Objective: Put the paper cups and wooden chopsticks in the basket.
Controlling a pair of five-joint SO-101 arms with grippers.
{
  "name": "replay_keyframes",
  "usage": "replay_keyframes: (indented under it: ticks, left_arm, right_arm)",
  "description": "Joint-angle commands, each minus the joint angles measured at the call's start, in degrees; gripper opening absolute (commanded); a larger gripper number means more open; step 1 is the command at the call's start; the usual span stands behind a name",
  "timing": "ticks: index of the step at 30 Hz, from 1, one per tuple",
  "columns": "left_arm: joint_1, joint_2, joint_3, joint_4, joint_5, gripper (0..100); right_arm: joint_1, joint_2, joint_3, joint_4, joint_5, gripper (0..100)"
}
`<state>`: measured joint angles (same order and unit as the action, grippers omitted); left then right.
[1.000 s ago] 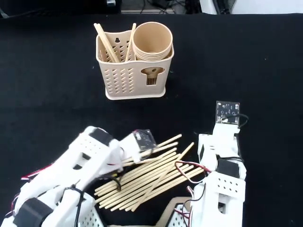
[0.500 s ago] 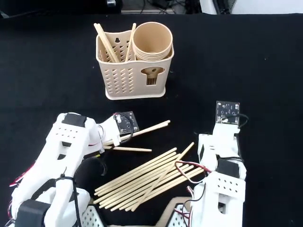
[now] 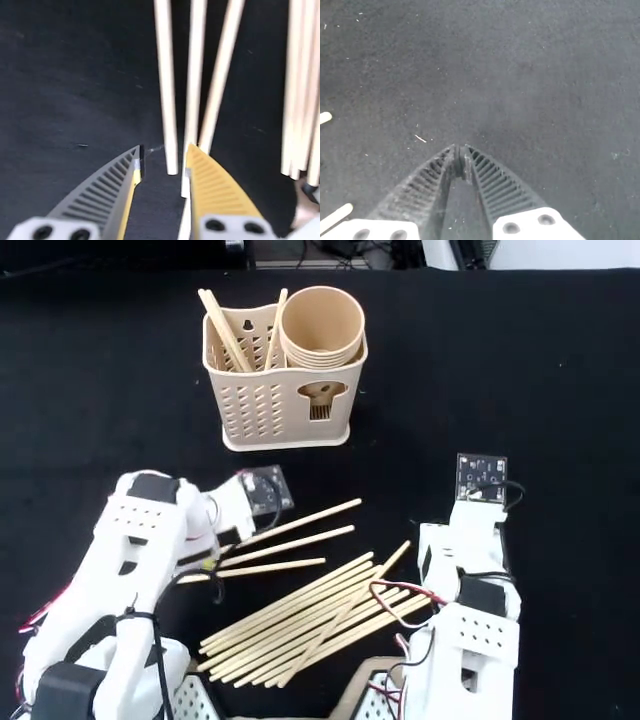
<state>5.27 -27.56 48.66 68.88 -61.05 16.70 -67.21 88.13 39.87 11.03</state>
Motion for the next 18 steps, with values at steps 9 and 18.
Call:
replay_keyframes:
  ticks: [9, 18]
  left_arm:
    - [7.2, -0.2, 9.9, -18.0, 9.8, 16]
    - [12.1, -0.2, 15.7, -19.4, 12.8, 16]
  right_arm:
    - [0.8, -0.7, -0.1, -1.4, 0.4, 1.5]
    - [0.8, -0.7, -0.1, -1.4, 0.4, 1.5]
